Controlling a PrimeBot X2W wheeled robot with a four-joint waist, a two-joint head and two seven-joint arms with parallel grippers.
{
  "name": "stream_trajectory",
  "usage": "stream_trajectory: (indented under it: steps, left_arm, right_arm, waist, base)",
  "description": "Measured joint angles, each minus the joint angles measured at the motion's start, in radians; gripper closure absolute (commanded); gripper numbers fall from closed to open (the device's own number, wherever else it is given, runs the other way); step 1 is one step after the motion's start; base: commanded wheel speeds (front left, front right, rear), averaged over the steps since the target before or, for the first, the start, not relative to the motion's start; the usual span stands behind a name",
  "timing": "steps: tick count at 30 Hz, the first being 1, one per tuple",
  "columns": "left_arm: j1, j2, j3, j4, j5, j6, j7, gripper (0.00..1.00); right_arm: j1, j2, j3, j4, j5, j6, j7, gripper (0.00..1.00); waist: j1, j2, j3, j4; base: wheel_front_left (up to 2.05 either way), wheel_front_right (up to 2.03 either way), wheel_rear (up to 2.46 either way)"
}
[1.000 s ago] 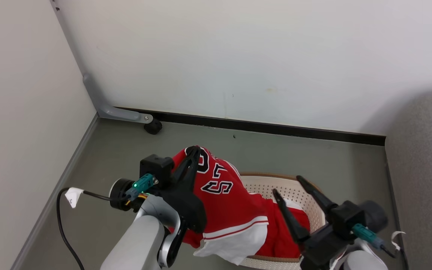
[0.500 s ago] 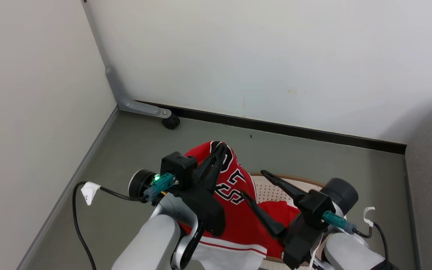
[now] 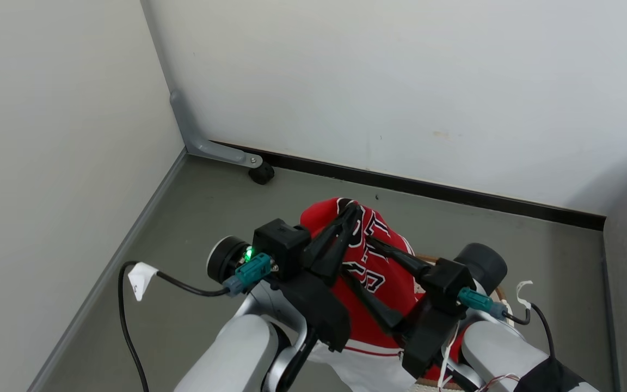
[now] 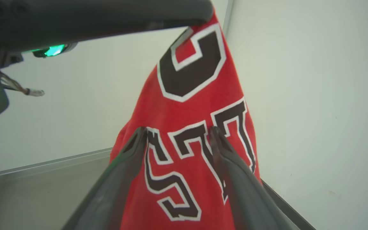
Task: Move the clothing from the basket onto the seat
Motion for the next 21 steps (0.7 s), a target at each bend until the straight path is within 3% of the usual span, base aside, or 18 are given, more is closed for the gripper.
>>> stream_trajectory:
  steps: [13,15,16,17,18,21]
  left_arm:
    - [0.033,0.001,-0.038,-0.129,-0.011,0.000,0.043,1.00]
    - [0.034,0.001,-0.042,-0.140,-0.012,0.000,0.050,1.00]
    - [0.035,0.001,-0.043,-0.144,-0.012,0.000,0.052,1.00]
    - [0.036,0.001,-0.044,-0.148,-0.013,0.000,0.053,1.00]
    - [0.037,0.001,-0.045,-0.151,-0.013,0.000,0.061,1.00]
    - [0.041,0.002,-0.045,-0.160,-0.014,0.002,0.071,1.00]
  right_arm:
    - [-0.021,-0.014,0.016,0.007,0.040,0.000,0.000,0.01]
    - [-0.021,-0.014,0.016,0.007,0.049,0.000,0.000,0.16]
    - [-0.021,-0.014,0.015,0.007,0.051,0.000,0.000,0.51]
    - [-0.021,-0.014,0.016,0.007,0.055,0.000,0.000,0.63]
    - [-0.021,-0.013,0.016,0.007,0.059,0.000,0.000,1.00]
    - [-0.021,-0.010,0.018,0.006,0.068,0.000,0.000,1.00]
  waist:
    - [0.0000,0.0000,-0.002,0.007]
    - [0.0000,0.0000,-0.001,0.006]
    - [0.0000,0.0000,-0.001,0.006]
    - [0.0000,0.0000,0.000,0.005]
    - [0.0000,0.0000,0.000,0.004]
    - [0.0000,0.0000,0.003,0.001]
  base:
    - [0.00,0.00,0.00]
    - [0.00,0.00,0.00]
    - [0.00,0.00,0.00]
    - [0.00,0.00,0.00]
    - [0.00,0.00,0.00]
    - [0.00,0.00,0.00]
